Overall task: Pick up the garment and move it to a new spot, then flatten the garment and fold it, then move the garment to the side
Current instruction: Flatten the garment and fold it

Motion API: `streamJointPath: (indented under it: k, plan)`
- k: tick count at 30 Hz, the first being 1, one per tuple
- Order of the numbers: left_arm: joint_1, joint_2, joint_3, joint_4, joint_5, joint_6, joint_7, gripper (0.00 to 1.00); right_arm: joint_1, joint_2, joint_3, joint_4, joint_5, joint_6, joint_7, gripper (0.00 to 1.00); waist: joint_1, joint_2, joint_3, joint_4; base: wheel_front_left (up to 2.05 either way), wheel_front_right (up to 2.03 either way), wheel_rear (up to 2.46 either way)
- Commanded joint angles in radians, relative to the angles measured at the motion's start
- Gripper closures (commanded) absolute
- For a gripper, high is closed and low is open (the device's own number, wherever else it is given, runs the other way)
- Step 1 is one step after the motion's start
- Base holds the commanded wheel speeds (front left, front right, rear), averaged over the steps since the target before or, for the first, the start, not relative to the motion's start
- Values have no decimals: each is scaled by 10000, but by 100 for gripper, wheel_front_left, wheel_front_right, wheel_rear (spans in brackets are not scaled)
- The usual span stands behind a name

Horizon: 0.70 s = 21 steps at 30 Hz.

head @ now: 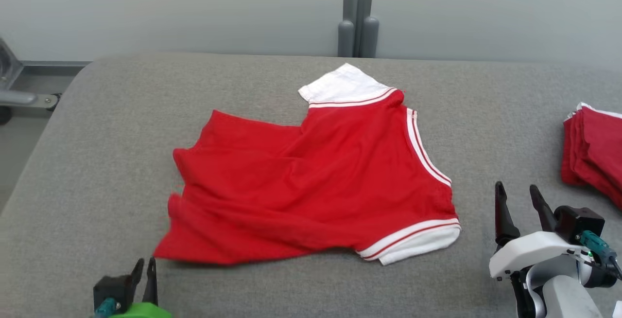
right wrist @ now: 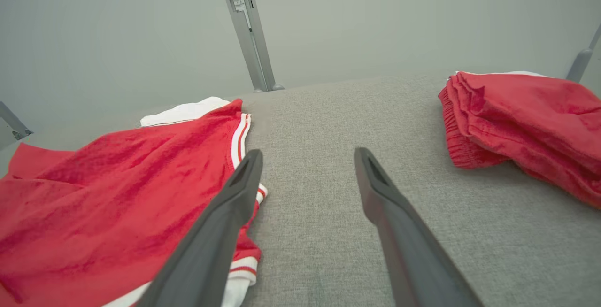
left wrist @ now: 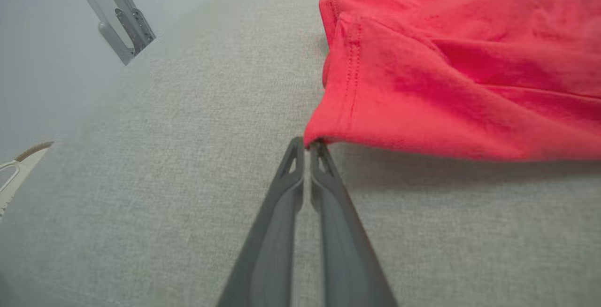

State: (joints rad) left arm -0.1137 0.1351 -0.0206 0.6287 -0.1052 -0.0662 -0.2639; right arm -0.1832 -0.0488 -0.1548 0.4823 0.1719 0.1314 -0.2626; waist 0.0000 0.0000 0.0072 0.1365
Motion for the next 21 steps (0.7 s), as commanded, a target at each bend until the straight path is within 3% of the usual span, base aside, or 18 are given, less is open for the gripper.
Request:
streamJointPath:
  k: [1, 8, 21]
  plan:
    - [144, 77, 92, 180, 17, 103, -4, 0, 136, -37, 27, 48, 60, -16, -27, 0, 0, 0, -378, 374, 0, 0, 0]
    - [243, -140, 600, 489, -239, 218, -4, 0, 166, -38, -64, 44, -137, -15, -28, 0, 0, 0, -238, 83, 0, 0, 0]
    - [-809, -656, 945, 136, -534, -186, -4, 0, -244, -37, 55, 1, -524, -15, -28, 0, 0, 0, 375, -719, 0, 0, 0]
